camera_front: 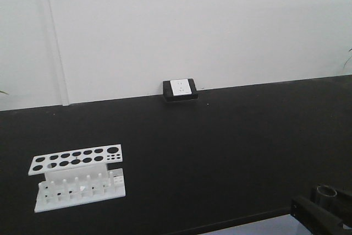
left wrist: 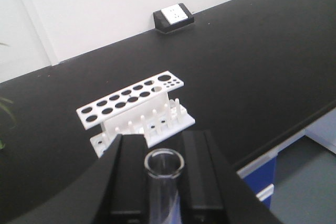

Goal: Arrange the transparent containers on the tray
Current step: 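Drive the base to the counter with the yellow tray, holding both tubes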

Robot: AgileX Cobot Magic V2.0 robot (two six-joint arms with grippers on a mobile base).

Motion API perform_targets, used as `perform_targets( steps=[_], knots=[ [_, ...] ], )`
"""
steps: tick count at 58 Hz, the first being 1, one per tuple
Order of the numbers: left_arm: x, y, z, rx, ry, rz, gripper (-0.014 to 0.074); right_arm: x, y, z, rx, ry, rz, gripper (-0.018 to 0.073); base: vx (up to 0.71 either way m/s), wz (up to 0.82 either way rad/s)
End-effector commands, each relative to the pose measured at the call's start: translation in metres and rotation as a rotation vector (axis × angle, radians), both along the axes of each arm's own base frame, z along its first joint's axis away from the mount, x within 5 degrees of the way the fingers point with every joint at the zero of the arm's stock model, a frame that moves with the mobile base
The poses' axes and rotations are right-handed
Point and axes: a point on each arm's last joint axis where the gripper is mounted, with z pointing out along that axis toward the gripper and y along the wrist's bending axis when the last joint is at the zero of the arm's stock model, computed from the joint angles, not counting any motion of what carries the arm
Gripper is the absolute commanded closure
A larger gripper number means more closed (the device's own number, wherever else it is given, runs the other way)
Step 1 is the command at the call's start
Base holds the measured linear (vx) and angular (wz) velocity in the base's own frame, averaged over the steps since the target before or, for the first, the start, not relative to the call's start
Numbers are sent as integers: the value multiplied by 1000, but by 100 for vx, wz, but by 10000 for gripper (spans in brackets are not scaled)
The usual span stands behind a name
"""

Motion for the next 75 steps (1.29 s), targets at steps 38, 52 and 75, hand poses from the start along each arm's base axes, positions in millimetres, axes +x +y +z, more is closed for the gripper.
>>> perform_targets(
  steps=[38,52,75],
  knots=[
    [0,-1,18,-32,-108,-5,597,-2,2,16,36,-86,36,571,-30,15],
    [0,-1,18,-32,-108,-5,597,-2,2,16,36,-86,36,571,-30,28],
    [0,-1,18,-32,-108,-5,597,-2,2,16,36,-86,36,571,-28,52]
  ],
)
